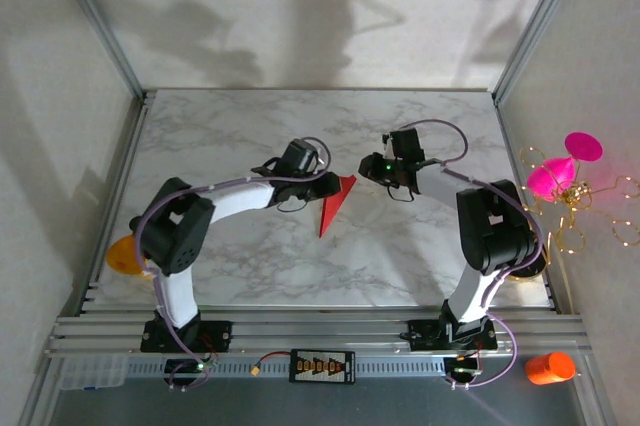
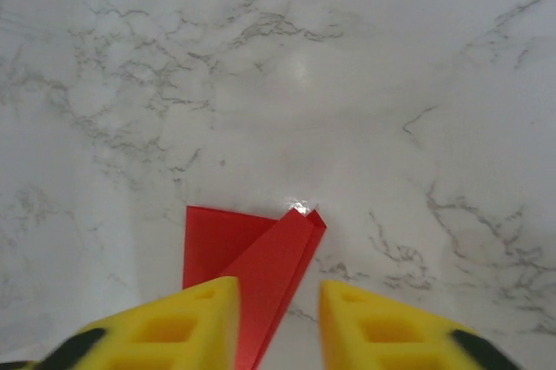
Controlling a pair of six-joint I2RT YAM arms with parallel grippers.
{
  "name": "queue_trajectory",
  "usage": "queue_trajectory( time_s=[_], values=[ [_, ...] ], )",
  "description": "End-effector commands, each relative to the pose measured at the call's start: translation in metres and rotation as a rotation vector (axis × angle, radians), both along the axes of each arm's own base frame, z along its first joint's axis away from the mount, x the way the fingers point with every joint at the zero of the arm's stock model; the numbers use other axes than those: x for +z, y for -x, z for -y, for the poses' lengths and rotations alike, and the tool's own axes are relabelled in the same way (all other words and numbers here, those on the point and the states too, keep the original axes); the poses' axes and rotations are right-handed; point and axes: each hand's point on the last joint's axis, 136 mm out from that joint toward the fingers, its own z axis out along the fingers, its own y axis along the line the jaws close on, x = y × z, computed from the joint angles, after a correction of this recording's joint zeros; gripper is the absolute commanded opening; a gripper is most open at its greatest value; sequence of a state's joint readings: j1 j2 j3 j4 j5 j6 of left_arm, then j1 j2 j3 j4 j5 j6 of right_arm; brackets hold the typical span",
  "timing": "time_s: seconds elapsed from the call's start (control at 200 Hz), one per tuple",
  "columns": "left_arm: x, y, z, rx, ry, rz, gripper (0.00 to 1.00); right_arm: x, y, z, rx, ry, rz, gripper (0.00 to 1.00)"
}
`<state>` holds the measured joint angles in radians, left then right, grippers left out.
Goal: Fold a paper plane with a square sheet of paper (pick it up from the middle)
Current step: Fold the wing for the fifth time at the center of the table.
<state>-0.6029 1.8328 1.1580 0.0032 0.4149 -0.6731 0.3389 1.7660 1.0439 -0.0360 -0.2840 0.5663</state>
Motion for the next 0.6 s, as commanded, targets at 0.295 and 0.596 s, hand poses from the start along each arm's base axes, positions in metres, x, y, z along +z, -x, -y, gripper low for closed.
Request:
queue_trajectory(
  time_s=[0.295, 0.596],
  values=[
    [0.036, -0.016, -0.167, 0.506, -0.255, 0.232, 0.95, -0.007, 0.031, -0.030, -0.078, 0.304, -0.066, 0.59],
    [0.024, 0.001, -0.221, 0.633, -0.271, 0.242, 0.99, -0.028, 0.044, -0.065, -0.131, 0.498, -0.134, 0.61]
  ],
)
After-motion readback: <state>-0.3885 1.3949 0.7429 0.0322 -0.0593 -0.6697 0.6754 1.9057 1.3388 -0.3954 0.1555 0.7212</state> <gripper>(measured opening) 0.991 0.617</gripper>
